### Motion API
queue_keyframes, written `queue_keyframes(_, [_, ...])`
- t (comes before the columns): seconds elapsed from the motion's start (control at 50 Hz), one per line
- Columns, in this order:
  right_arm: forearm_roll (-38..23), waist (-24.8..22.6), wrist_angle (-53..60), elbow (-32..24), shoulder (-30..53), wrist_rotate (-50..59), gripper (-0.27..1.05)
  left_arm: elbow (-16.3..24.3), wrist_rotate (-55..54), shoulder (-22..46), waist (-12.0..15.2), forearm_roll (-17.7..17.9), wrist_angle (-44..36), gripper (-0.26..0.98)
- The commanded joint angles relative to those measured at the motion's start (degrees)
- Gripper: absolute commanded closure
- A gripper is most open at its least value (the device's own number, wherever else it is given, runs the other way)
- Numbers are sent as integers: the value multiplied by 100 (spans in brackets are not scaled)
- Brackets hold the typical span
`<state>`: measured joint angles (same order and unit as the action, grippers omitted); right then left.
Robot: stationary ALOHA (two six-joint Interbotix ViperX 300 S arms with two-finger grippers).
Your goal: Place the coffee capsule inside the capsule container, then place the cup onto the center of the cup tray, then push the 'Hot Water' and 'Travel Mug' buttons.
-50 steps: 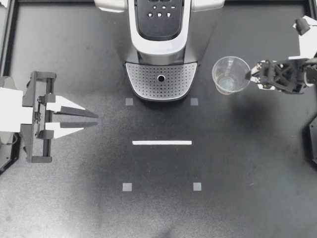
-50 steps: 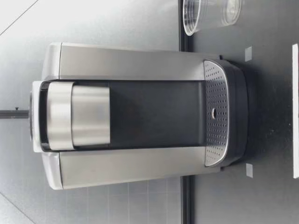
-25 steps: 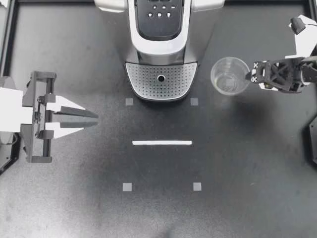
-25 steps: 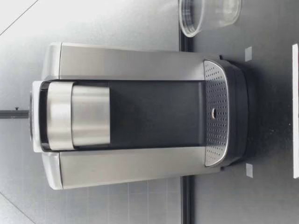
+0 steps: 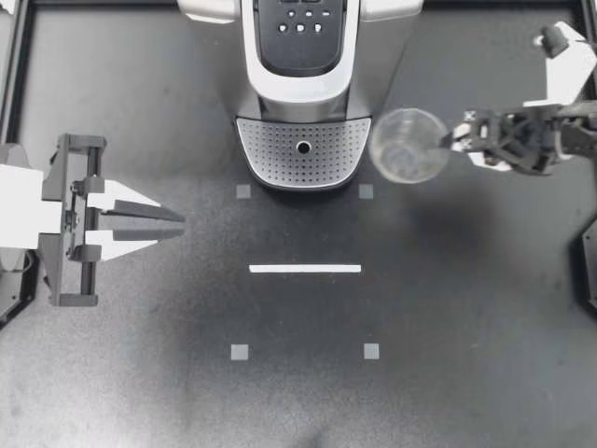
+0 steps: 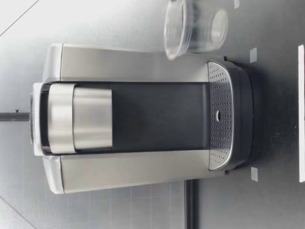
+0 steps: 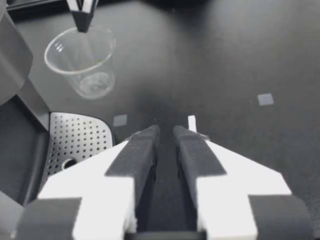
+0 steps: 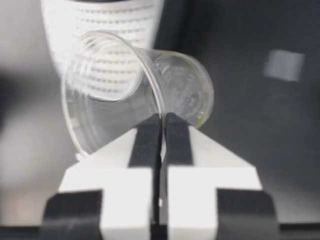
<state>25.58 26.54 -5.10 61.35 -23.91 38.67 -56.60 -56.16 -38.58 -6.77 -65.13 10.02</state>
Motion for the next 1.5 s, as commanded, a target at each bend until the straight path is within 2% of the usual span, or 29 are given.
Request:
queue_keyframes(0.0, [9,-176,220,-246,105,97,72,70,9,-26,0,0,-26,52])
queue_keyframes(0.18, [9,-457,501,-580,598,308,72,70,9,-26,0,0,-70,52])
queue_keyframes(0.68, [0,-571,642,-1564,1696,316,72,-44,9,-149,-9,0,-79,52])
queue_keyframes(1.26, [-9,-571,896,-1696,1995,492,72,-185,9,-413,0,0,-88,52])
queue_keyframes(1.48, [-9,-571,923,-1802,2057,492,63,-185,0,-413,0,0,-97,52])
